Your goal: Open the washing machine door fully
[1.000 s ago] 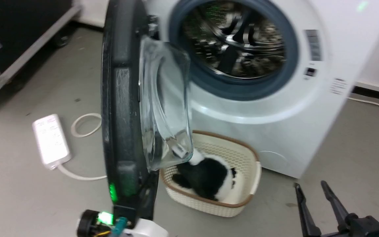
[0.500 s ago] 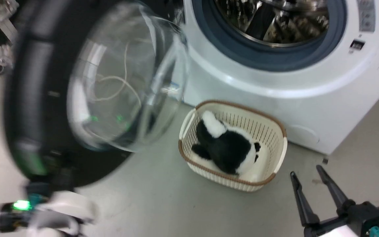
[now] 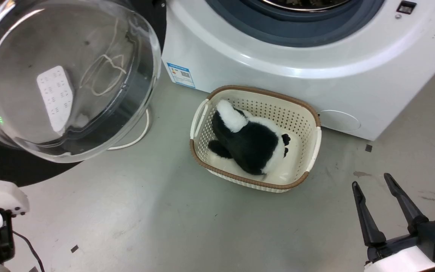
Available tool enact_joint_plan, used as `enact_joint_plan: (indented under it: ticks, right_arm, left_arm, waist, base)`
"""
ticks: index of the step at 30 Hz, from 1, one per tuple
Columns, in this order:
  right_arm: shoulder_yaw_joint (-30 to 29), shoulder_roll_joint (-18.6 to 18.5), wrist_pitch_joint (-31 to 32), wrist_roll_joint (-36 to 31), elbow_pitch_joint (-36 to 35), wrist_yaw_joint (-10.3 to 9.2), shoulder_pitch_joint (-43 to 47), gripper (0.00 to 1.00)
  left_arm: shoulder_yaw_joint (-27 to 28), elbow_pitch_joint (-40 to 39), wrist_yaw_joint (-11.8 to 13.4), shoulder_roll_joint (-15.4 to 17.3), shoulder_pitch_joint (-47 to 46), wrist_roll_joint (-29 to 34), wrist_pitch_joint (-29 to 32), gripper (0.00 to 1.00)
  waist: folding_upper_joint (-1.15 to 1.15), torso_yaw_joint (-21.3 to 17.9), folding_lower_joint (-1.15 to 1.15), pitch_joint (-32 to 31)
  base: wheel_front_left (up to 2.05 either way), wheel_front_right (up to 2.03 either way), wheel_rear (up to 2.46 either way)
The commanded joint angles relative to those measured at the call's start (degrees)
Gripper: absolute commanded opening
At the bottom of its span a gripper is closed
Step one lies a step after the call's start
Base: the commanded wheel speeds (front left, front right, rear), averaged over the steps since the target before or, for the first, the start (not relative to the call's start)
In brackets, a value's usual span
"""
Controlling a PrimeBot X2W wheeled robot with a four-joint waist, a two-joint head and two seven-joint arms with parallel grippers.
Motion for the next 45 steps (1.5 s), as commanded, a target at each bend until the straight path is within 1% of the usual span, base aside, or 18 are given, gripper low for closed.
enact_joint_plan:
  ticks: [1, 5, 8, 11, 14, 16, 21, 23, 26, 27, 28, 29, 33, 37, 40, 45]
  right_arm:
    - [-0.03, -0.20, 0.06, 0.32, -0.30, 0.05, -0.79, 1.00]
    - [0.02, 0.32, -0.17, 0.32, 0.27, 0.05, -0.58, 1.00]
    - [0.08, 0.93, -0.59, 0.38, 0.86, 0.05, -0.32, 1.00]
    - [-0.07, 1.61, -1.25, 0.57, 1.44, 0.05, 0.03, 1.00]
    - [-0.94, 2.37, -2.03, 0.22, 1.87, 0.05, 0.48, 1.00]
    - [-2.30, 3.20, -2.45, 0.18, 2.30, 0.05, 0.83, 1.00]
    - [-5.23, 4.92, -3.31, -0.27, 2.95, 0.05, 2.05, 1.00]
    - [-5.82, 5.22, -3.58, -0.74, 2.87, 0.05, 2.61, 1.00]
    - [-6.52, 5.46, -3.87, -1.35, 2.85, 0.05, 3.41, 1.00]
    - [-6.70, 5.50, -3.95, -1.42, 2.87, 0.05, 3.63, 1.00]
    - [-6.80, 5.53, -4.04, -1.44, 2.89, 0.05, 3.85, 1.00]
    - [-6.80, 5.55, -4.11, -1.23, 2.90, 0.05, 4.08, 1.00]
    - [-6.89, 5.58, -4.36, 0.17, 3.30, 0.05, 5.31, 1.00]
    - [-6.56, 5.58, -4.53, 0.94, 3.97, 0.05, 5.83, 1.00]
    - [-6.42, 5.59, -4.62, 1.37, 4.18, 0.05, 5.86, 1.00]
    - [-6.20, 5.59, -4.70, 1.84, 4.73, 0.05, 6.03, 1.00]
  left_arm:
    - [0.43, 0.80, -0.08, 0.50, -0.94, -0.34, -0.65, 0.00]
    - [0.73, 2.51, -0.21, 0.43, -0.72, -0.57, -2.13, 0.00]
    - [0.72, 1.70, -0.55, 0.04, 0.18, -0.07, -3.71, 0.00]
    - [0.85, -0.51, -0.65, -0.65, 2.07, 0.97, -4.51, 0.00]
    - [1.14, -5.54, -0.70, -1.88, 4.69, 2.62, -4.70, 0.00]
    - [1.06, -10.09, -0.89, -4.19, 6.97, 3.50, -4.72, 0.00]
    - [-2.38, -18.42, -0.97, -10.33, 13.48, 6.99, -4.74, 0.00]
    - [-4.19, -20.63, -1.34, -12.32, 15.41, 8.00, -4.74, 0.00]
    - [-6.27, -22.22, -2.14, -14.41, 17.45, 8.63, -4.74, 0.00]
    - [-6.75, -22.21, -2.50, -14.86, 17.94, 8.56, -4.74, 0.37]
    - [-7.26, -22.02, -2.66, -15.26, 18.46, 8.68, -4.74, 0.96]
    - [-7.87, -21.74, -2.81, -15.70, 18.94, 8.78, -4.75, 1.00]
    - [-10.79, -20.39, -3.08, -17.65, 20.38, 10.18, -4.75, 1.00]
    - [-12.25, -19.84, -2.08, -19.80, 22.07, 10.94, -4.75, 1.00]
    - [-12.74, -18.96, -2.29, -20.39, 22.69, 10.93, -4.75, 1.00]
    - [-14.48, -16.82, -2.61, -20.15, 22.99, 13.02, -4.75, 1.00]
  waist:
    - [0.00, -0.29, -0.01, -0.24]
    - [0.00, -0.87, -0.01, -1.66]
    - [0.00, -1.30, -0.01, -3.28]
    - [0.00, -1.93, -0.01, -5.62]
    - [0.00, -2.81, -0.01, -8.29]
    - [0.00, -3.56, -0.01, -10.34]
    - [0.00, -6.02, -0.01, -14.83]
    - [0.00, -7.15, -0.01, -16.03]
    - [0.00, -9.01, -0.01, -17.39]
    - [0.00, -9.65, -0.01, -17.73]
    - [0.00, -10.31, -0.01, -18.07]
    - [0.00, -10.94, -0.01, -18.29]
    - [0.00, -13.13, -0.01, -19.21]
    - [0.00, -15.08, -0.01, -19.49]
    - [0.00, -16.00, -0.01, -19.36]
    - [0.00, -16.93, -0.01, -19.13]
  base:
    - [0.00, 0.00, 0.00]
    - [0.00, 0.00, 0.00]
    - [0.00, 0.00, 0.00]
    - [0.00, 0.00, 0.00]
    - [0.00, 0.00, 0.00]
    - [0.00, 0.00, 0.00]
    - [0.00, 0.00, 0.00]
    - [0.00, 0.00, 0.00]
    - [0.00, 0.00, 0.00]
    - [0.00, 0.00, 0.00]
    - [0.00, 0.00, 0.00]
    - [0.00, 0.00, 0.00]
    - [0.00, 0.00, 0.00]
    - [0.00, 0.00, 0.00]
    - [0.00, 0.00, 0.00]
    - [0.00, 0.00, 0.00]
